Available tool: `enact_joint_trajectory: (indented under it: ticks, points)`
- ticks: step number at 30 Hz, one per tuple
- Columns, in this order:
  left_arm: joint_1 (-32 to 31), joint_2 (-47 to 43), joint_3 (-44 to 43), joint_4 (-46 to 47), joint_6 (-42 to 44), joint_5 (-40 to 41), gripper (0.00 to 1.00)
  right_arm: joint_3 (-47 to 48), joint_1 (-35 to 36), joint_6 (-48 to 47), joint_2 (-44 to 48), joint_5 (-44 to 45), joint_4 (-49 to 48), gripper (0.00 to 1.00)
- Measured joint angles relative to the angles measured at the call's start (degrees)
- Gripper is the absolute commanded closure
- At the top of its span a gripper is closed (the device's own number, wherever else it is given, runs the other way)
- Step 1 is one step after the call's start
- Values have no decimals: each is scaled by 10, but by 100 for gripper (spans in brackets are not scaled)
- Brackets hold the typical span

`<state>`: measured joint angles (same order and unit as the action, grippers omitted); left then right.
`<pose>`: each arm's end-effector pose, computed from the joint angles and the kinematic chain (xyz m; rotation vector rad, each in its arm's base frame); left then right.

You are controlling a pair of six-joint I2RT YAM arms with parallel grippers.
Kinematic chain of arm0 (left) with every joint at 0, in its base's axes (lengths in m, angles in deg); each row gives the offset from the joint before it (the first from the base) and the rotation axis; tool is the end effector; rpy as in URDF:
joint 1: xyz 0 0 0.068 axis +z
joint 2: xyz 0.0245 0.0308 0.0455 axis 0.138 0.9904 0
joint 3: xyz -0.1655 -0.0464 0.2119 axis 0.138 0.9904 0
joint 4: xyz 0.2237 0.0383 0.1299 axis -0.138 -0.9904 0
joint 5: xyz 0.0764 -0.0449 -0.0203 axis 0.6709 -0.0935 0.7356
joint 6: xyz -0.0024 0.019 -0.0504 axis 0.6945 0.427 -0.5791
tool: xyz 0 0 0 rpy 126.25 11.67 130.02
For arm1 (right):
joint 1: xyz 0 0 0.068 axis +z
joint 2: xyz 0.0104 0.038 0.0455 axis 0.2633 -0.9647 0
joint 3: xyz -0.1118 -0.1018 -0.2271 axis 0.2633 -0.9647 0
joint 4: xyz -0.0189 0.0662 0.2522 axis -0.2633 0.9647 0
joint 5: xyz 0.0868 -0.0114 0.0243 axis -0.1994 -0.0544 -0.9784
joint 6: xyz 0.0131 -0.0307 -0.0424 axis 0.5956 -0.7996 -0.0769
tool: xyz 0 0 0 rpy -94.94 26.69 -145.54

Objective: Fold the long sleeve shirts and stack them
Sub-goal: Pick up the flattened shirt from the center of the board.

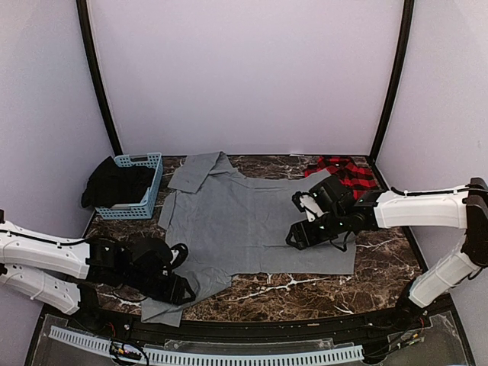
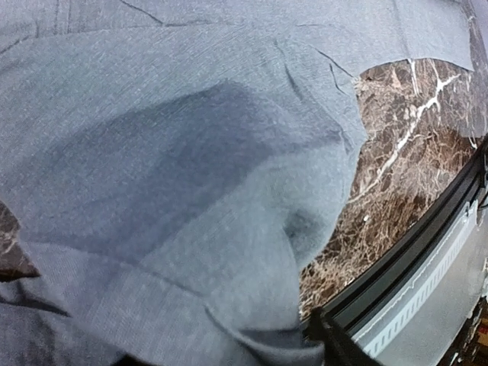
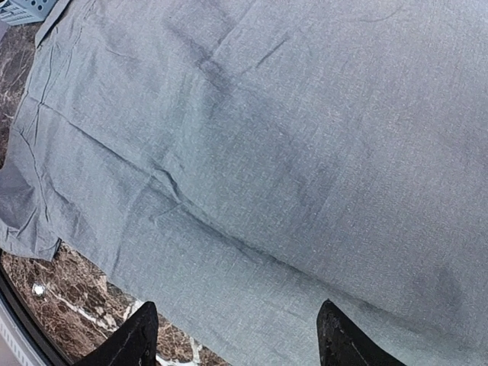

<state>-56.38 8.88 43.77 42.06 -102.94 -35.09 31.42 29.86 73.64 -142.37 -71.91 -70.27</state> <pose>0.0833 -0.1787 0.1664 0.3048 2.7276 -0.8264 0.2031 0.2074 0.1991 -0.5553 2.5163 0.5496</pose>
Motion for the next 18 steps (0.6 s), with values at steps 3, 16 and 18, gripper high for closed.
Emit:
enact_joint_trajectory:
  ticks: [3, 16, 18]
  points:
    - [0, 40, -3, 28, 13, -12, 88, 1, 0, 0, 0, 8, 11, 32]
    - [71, -43, -137, -55, 101, -48, 100, -5, 0, 7, 76, 40, 92, 30]
    - [109, -78, -155, -76, 117, -65, 100, -16, 0, 18, 90, 47, 110, 30]
